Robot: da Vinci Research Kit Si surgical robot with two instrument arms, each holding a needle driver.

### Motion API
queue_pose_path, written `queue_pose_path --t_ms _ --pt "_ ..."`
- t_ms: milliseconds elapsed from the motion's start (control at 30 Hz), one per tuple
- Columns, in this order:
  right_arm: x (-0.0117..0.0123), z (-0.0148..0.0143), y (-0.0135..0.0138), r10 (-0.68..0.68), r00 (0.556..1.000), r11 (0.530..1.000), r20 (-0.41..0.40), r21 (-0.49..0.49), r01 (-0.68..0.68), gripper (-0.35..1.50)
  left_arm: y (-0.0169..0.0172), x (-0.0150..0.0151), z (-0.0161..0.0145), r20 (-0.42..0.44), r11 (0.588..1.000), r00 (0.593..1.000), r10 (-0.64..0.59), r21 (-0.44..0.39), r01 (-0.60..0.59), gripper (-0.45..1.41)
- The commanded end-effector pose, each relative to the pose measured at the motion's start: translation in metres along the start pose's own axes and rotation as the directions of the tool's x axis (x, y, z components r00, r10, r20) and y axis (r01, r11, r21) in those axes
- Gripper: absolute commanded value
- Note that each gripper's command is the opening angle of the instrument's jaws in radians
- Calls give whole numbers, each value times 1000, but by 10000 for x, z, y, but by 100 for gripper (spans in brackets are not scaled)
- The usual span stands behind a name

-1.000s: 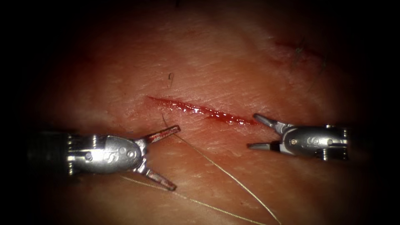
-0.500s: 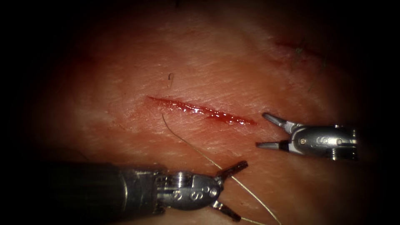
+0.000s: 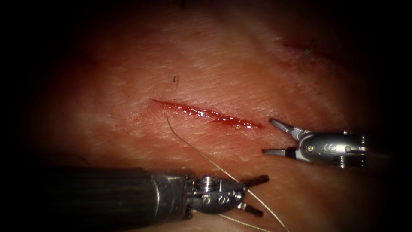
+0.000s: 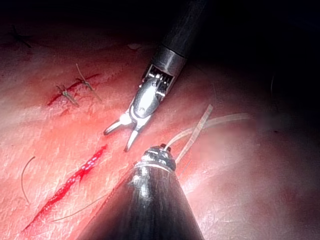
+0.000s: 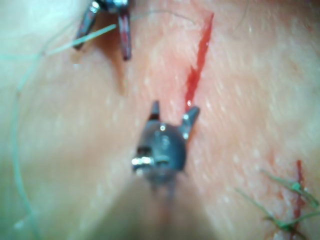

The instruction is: Wound Closure

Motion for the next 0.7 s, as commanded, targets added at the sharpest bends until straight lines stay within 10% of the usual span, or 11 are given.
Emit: queue_pose_path --t_ms 33,333,700 --pt "-1 7 -4 0 1000 1000 -2 3 0 123 2 -2 3 -4 1000 1000 -3 -5 3 -45" --pt "24 36 -7 17 996 995 -89 104 -8 103 3 -44 -109 -147 999 989 18 48 -11 -45" --pt "69 111 -9 -29 989 990 -147 135 49 101 28 -78 -171 -152 998 988 28 57 -20 -45"
